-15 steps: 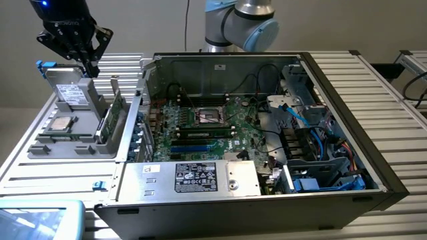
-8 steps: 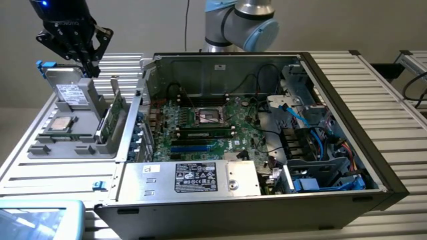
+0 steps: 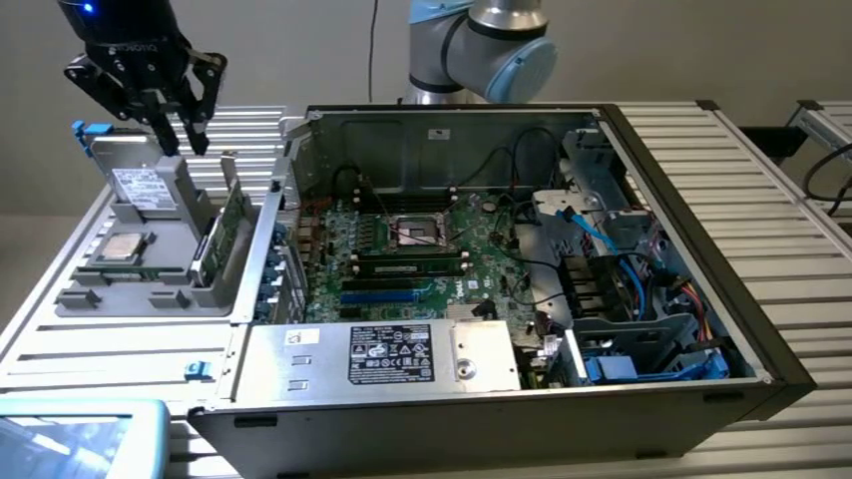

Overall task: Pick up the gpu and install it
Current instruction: 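Pick up the gpu and move the gpu toward the slot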

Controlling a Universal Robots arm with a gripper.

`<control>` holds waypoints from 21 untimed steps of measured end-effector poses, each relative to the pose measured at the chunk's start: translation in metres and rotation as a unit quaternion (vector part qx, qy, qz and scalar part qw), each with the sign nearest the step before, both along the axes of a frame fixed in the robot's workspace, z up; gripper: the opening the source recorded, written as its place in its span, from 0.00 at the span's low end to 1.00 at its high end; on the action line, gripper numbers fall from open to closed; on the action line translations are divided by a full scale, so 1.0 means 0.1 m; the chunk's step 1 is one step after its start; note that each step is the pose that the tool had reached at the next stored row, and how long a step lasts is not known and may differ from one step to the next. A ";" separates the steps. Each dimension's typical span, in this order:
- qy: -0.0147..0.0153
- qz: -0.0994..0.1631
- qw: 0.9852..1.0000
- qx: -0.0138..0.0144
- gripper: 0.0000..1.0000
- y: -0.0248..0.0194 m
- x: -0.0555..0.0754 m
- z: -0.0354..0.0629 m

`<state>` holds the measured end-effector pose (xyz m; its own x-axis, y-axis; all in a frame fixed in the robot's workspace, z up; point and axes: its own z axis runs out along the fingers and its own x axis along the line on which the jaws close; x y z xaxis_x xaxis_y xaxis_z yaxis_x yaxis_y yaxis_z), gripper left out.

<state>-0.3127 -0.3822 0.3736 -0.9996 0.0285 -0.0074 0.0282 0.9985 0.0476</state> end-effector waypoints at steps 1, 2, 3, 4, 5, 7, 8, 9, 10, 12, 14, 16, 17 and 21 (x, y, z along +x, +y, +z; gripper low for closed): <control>-0.001 0.000 1.000 0.000 0.38 0.000 -0.01 -0.014; -0.001 0.000 1.000 0.000 0.38 0.000 -0.04 -0.029; -0.002 0.000 1.000 0.000 0.38 0.000 -0.06 -0.046; -0.002 -0.001 1.000 0.000 0.38 0.000 -0.08 -0.064; -0.002 -0.001 1.000 0.000 0.38 0.000 -0.10 -0.082; -0.002 -0.001 1.000 0.000 0.38 0.000 -0.14 -0.103; -0.002 -0.002 1.000 0.000 0.38 0.000 -0.14 -0.119; -0.002 -0.003 1.000 0.000 0.38 -0.001 -0.14 -0.138; -0.002 -0.005 1.000 0.000 0.38 -0.002 -0.14 -0.156; -0.002 -0.008 1.000 0.000 0.38 -0.003 -0.14 -0.193; -0.002 -0.012 1.000 0.000 0.38 -0.005 -0.14 -0.229; -0.002 -0.018 1.000 0.000 0.38 -0.006 -0.14 -0.264; -0.001 -0.022 1.000 0.000 0.38 -0.006 -0.14 -0.275; 0.002 -0.034 0.999 0.002 0.38 -0.007 -0.14 -0.313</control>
<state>-0.3267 -0.3830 0.3422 -0.9953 0.0972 -0.0024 0.0970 0.9940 0.0512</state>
